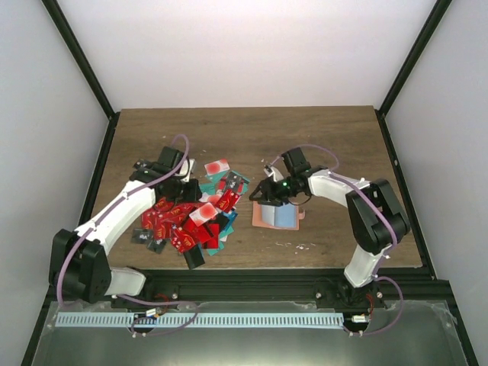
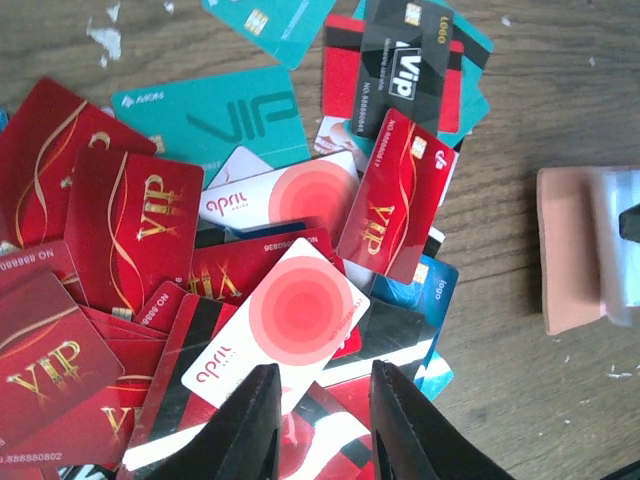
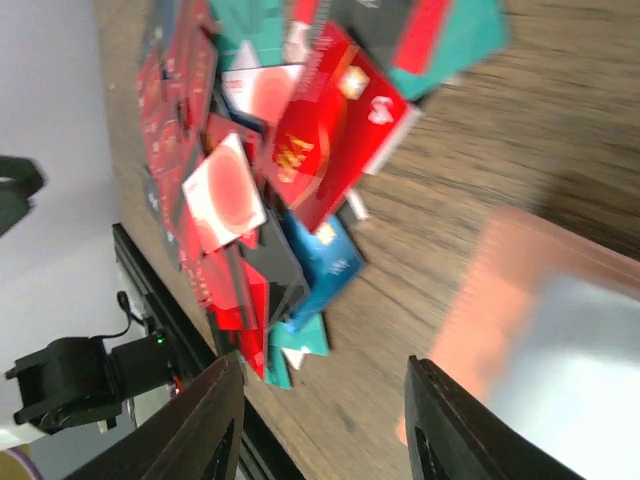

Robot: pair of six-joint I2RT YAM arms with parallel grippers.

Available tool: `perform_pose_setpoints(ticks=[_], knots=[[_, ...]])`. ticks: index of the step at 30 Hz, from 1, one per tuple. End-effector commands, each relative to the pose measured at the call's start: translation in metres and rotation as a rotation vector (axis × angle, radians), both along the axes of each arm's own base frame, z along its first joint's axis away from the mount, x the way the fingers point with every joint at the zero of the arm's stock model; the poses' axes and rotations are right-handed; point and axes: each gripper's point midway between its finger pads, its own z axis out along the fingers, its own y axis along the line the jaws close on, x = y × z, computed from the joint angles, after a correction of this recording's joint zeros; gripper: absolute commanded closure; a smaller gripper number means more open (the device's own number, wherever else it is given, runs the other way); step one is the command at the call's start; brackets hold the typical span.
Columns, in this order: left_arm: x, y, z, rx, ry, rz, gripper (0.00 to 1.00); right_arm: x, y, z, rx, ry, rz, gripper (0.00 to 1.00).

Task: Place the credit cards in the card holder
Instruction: Pick up the credit card from the center of the board.

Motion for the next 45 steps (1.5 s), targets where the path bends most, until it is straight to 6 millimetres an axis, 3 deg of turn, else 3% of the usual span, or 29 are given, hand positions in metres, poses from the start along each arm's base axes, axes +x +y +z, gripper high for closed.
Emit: perform_pose_setpoints(ticks=[1,5,11,19,32,45], knots=[[-0.005,-0.004,-0.015,-0.082,0.09,-0.009,0.77,0.002,0.035,0.019,0.08,-0.055,0.099,0.53],[-0.002,-0.001,-0.03,-0.069,0.136,0.006,0.95,0.007,0.059,0.026,0.135,-0.059,0.139,0.52],[-0.005,0.007,-0.05,-0.03,0.187,0.031,0.96,0.013,0.091,0.027,0.175,-0.061,0.201,0.51],[-0.01,0.012,-0.075,-0.016,0.257,0.046,0.96,0.014,0.123,0.009,0.176,-0.026,0.261,0.5],[-0.029,0.018,-0.103,0.011,0.36,0.07,0.96,0.003,0.144,-0.02,0.156,0.036,0.329,0.5],[-0.042,0.019,-0.122,0.007,0.422,0.098,0.96,-0.011,0.158,-0.034,0.171,0.088,0.372,0.52]])
